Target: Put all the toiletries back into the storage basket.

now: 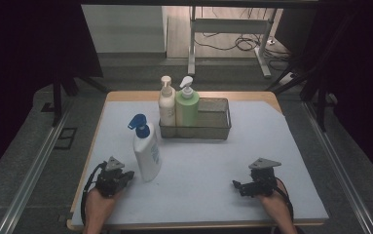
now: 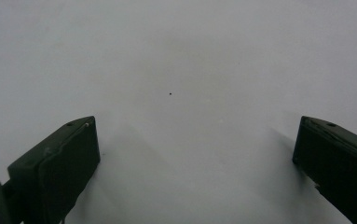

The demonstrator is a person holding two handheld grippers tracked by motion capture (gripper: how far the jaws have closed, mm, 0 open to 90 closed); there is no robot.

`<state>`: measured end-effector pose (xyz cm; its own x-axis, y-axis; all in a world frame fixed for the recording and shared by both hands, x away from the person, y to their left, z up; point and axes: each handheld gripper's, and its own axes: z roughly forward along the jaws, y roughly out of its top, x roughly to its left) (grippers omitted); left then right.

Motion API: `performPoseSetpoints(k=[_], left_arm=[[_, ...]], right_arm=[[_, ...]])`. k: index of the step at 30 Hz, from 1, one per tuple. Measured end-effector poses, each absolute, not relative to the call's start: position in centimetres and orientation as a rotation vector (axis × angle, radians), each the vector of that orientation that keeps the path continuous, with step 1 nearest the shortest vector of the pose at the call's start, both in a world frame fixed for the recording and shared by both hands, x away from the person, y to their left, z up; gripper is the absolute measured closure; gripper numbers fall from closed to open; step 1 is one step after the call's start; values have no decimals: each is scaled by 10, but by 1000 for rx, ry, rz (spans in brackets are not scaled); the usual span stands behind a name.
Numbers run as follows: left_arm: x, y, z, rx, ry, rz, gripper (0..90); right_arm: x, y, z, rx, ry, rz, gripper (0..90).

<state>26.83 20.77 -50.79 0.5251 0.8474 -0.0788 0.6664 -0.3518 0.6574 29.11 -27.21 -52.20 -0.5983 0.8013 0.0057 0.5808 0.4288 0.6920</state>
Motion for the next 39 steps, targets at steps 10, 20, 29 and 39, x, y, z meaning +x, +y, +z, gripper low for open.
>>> performPoseSetpoints(k=[10,20,29,39], left_arm=[[287,201,-509,2093,1213,326,896],[286,196,-511,2085,1216,305,897],[281,189,-511,2097,1194,274,897],[277,175,-510,2136,1142,255,897]], right_arm=[[291,-272,-522,1188,2362,954,0],[291,-272,-522,1188,2361,955,0],[291,-272,-522,1188,2362,955,0],[291,-272,-522,1189,2361,955,0]])
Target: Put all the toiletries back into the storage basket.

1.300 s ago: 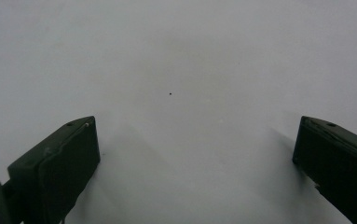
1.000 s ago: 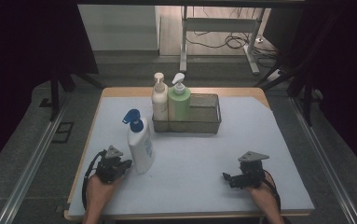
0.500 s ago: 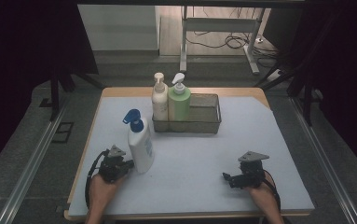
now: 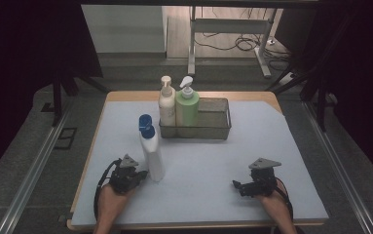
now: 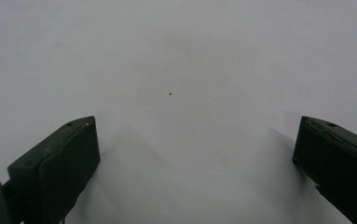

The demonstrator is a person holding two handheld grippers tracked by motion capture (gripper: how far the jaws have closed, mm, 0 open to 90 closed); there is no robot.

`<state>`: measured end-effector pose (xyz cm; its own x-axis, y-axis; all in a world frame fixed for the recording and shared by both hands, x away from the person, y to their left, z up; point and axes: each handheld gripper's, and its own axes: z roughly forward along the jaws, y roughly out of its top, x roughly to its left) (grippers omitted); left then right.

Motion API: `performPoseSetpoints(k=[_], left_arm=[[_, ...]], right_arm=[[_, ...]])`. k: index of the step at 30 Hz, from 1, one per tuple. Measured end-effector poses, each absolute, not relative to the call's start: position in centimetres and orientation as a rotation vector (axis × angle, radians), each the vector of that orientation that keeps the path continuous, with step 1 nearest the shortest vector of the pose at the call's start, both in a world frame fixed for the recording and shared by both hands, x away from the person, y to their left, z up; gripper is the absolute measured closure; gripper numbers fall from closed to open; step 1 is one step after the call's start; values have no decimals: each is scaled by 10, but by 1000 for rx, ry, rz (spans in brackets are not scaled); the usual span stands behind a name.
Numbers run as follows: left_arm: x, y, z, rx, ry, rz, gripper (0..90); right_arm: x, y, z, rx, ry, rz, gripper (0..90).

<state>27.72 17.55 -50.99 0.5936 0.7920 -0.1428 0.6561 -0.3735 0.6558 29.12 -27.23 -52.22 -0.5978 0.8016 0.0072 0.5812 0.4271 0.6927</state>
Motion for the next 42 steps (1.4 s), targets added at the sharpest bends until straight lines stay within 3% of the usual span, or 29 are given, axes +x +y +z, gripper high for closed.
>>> performPoseSetpoints(k=[42], left_arm=[[283,132,-512,2194,1027,213,896]], right_arm=[[292,-271,-521,1193,2366,938,0]])
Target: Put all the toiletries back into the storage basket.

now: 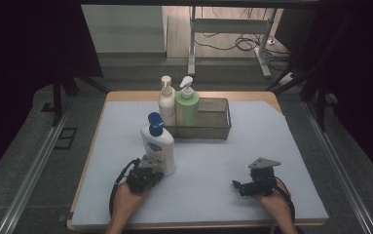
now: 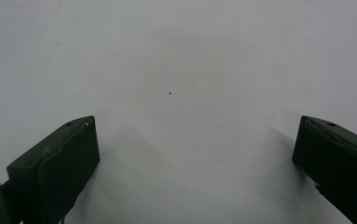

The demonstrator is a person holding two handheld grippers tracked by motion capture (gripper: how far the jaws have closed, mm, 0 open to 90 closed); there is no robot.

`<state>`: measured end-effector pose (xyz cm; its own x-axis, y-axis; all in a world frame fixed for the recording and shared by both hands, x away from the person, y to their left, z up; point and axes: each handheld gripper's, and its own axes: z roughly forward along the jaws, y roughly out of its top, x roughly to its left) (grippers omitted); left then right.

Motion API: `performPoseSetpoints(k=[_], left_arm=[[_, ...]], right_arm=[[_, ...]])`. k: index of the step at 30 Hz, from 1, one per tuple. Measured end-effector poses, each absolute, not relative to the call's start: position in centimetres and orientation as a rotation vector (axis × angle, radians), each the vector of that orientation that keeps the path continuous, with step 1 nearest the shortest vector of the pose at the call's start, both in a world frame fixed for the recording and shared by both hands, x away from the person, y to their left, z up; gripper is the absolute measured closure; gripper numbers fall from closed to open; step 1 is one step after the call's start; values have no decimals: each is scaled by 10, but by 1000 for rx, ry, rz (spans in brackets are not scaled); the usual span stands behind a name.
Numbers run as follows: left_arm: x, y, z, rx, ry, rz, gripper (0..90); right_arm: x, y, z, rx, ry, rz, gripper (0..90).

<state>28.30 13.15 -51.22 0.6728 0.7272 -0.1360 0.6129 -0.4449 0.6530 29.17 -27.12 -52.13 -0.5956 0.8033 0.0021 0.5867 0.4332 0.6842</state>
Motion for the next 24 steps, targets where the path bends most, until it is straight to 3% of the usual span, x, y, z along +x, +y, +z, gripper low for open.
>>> performPoseSetpoints(k=[6,11,24], left_arm=[[278,135,-510,2181,1028,215,853],[271,143,-509,2165,1044,218,753],[251,173,-512,2127,1159,289,308]], right_arm=[[292,-271,-521,1196,2366,938,0],[293,-271,-521,1194,2369,935,0],[293,-270,-521,1197,2371,933,0]])
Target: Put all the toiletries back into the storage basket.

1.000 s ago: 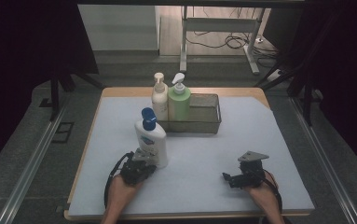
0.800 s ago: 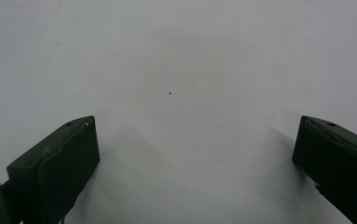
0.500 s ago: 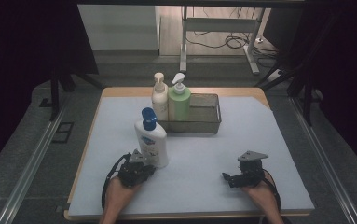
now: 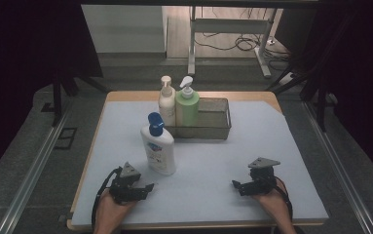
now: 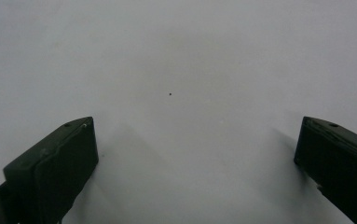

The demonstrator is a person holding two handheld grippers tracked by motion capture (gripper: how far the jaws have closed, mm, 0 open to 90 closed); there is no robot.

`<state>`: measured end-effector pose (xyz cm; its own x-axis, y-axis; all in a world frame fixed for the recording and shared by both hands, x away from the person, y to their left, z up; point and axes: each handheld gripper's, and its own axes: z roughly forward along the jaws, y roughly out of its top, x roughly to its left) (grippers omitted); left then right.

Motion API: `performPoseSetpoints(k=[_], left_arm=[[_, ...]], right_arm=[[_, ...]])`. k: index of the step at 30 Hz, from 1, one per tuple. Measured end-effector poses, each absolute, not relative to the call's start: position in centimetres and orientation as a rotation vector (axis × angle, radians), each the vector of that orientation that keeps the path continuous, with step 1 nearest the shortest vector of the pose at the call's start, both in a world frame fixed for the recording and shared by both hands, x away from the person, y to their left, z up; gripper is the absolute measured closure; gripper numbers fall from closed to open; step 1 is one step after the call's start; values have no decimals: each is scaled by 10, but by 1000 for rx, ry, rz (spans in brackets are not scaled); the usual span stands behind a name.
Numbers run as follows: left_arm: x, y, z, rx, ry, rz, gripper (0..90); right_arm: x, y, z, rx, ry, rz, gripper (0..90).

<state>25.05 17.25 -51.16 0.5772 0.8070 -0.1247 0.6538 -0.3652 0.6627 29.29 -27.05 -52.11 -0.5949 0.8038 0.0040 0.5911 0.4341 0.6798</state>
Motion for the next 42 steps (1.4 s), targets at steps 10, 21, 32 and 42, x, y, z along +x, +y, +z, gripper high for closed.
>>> performPoseSetpoints(k=[10,21,32,42], left_arm=[[244,186,-518,2100,1243,359,122],[240,182,-523,2119,1211,435,118],[240,182,-523,2116,1212,433,119],[240,182,-523,2115,1212,433,119]], right_arm=[[294,-269,-519,1200,2382,919,0],[290,-263,-509,1150,2381,990,0],[292,-253,-489,1056,2394,1146,0],[297,-230,-476,996,2419,1208,0]])
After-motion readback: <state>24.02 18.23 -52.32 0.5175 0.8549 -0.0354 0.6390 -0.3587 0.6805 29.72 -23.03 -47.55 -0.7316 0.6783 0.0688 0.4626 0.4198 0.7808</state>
